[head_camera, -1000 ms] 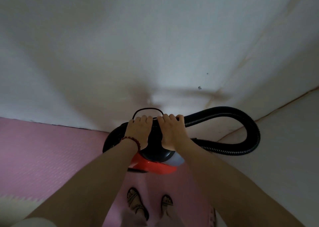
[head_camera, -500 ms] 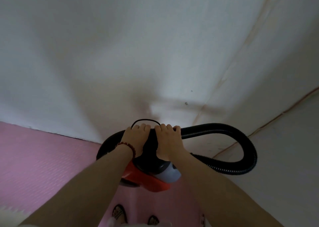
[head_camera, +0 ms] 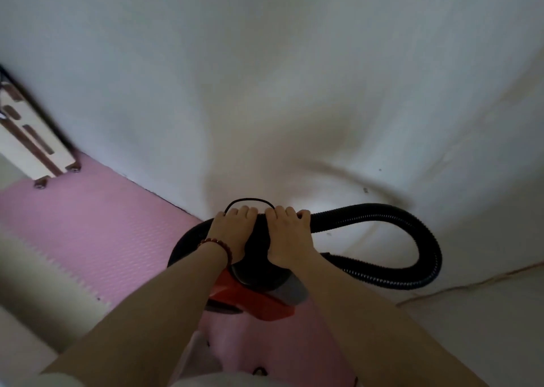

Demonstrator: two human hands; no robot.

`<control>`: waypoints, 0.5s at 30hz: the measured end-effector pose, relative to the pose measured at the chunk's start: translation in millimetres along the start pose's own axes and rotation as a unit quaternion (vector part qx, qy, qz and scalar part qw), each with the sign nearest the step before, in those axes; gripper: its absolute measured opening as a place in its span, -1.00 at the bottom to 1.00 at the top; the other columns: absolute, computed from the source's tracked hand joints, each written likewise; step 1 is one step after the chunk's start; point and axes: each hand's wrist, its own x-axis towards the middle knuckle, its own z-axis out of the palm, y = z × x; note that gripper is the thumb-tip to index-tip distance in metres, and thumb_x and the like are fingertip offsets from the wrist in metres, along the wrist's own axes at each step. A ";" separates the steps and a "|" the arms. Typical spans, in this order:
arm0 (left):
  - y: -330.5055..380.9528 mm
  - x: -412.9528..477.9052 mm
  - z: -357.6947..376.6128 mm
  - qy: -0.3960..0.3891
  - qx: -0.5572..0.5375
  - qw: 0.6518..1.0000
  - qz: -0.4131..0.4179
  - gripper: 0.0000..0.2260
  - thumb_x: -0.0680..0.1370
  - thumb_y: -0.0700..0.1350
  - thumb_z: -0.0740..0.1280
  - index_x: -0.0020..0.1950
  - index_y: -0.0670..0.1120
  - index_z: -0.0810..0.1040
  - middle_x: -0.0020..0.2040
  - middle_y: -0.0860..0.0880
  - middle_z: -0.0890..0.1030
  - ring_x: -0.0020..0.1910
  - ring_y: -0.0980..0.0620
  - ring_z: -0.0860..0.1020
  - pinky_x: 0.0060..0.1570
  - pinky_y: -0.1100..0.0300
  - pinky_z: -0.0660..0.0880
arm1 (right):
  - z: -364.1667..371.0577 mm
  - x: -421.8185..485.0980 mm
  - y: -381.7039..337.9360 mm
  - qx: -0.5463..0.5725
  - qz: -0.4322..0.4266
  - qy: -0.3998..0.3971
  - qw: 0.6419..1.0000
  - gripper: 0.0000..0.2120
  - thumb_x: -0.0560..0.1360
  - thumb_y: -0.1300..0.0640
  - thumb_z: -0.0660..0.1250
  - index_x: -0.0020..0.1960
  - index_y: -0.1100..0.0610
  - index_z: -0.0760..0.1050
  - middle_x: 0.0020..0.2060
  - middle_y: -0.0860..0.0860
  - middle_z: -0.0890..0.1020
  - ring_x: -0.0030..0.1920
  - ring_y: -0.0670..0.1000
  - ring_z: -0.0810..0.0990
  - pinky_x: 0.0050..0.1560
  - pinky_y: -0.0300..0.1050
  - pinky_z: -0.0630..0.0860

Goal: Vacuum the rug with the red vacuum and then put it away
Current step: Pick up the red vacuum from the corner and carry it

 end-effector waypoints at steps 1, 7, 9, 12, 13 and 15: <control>-5.4 -2.0 -0.2 -0.001 0.001 1.000 -0.005 -0.37 0.44 -0.10 0.35 0.43 -0.10 0.14 0.33 -0.06 0.35 0.29 -0.07 0.39 0.25 0.02 0.39 | 0.0 3.4 -4.2 0.002 -0.004 -0.002 1.000 -0.51 0.30 0.07 0.31 0.19 0.13 0.30 0.02 0.04 0.45 0.01 0.10 0.43 0.10 0.11 0.28; -64.0 -26.0 10.0 -0.014 -0.001 0.996 -0.086 -0.35 0.43 -0.10 0.36 0.43 -0.11 0.13 0.33 -0.07 0.35 0.28 -0.09 0.38 0.24 0.00 0.39 | -2.8 43.9 -58.0 0.005 -0.078 -0.009 0.997 -0.43 0.29 0.03 0.36 0.25 0.12 0.29 0.05 0.04 0.46 0.06 0.10 0.44 0.14 0.09 0.28; -88.7 -32.4 13.2 -0.017 -0.006 0.994 -0.107 -0.35 0.42 -0.10 0.35 0.43 -0.11 0.13 0.33 -0.07 0.34 0.29 -0.10 0.38 0.23 0.00 0.39 | -4.1 60.8 -79.6 0.005 -0.097 -0.011 0.995 -0.41 0.29 0.03 0.36 0.26 0.12 0.28 0.06 0.04 0.46 0.07 0.10 0.45 0.15 0.09 0.29; -133.9 -40.0 18.9 -0.022 -0.013 0.991 -0.133 -0.37 0.43 -0.10 0.34 0.43 -0.11 0.13 0.33 -0.07 0.35 0.29 -0.10 0.38 0.22 -0.01 0.39 | -6.3 92.2 -117.8 0.007 -0.124 -0.010 0.992 -0.43 0.28 0.04 0.35 0.25 0.11 0.30 0.05 0.03 0.47 0.06 0.10 0.45 0.15 0.07 0.29; -148.5 -42.8 20.6 -0.025 -0.019 0.989 -0.142 -0.36 0.43 -0.10 0.34 0.43 -0.11 0.13 0.34 -0.07 0.34 0.29 -0.10 0.38 0.22 -0.01 0.39 | -8.2 102.1 -130.6 0.007 -0.134 -0.011 0.991 -0.44 0.29 0.04 0.35 0.24 0.11 0.30 0.05 0.03 0.47 0.06 0.10 0.45 0.16 0.07 0.29; -181.4 -49.8 24.9 -0.030 -0.027 0.986 -0.165 -0.32 0.42 -0.10 0.35 0.45 -0.11 0.10 0.36 -0.08 0.33 0.30 -0.10 0.37 0.23 -0.01 0.38 | -12.2 122.9 -160.1 0.006 -0.156 -0.013 0.988 -0.46 0.30 0.05 0.36 0.23 0.10 0.30 0.05 0.03 0.47 0.06 0.09 0.45 0.18 0.07 0.28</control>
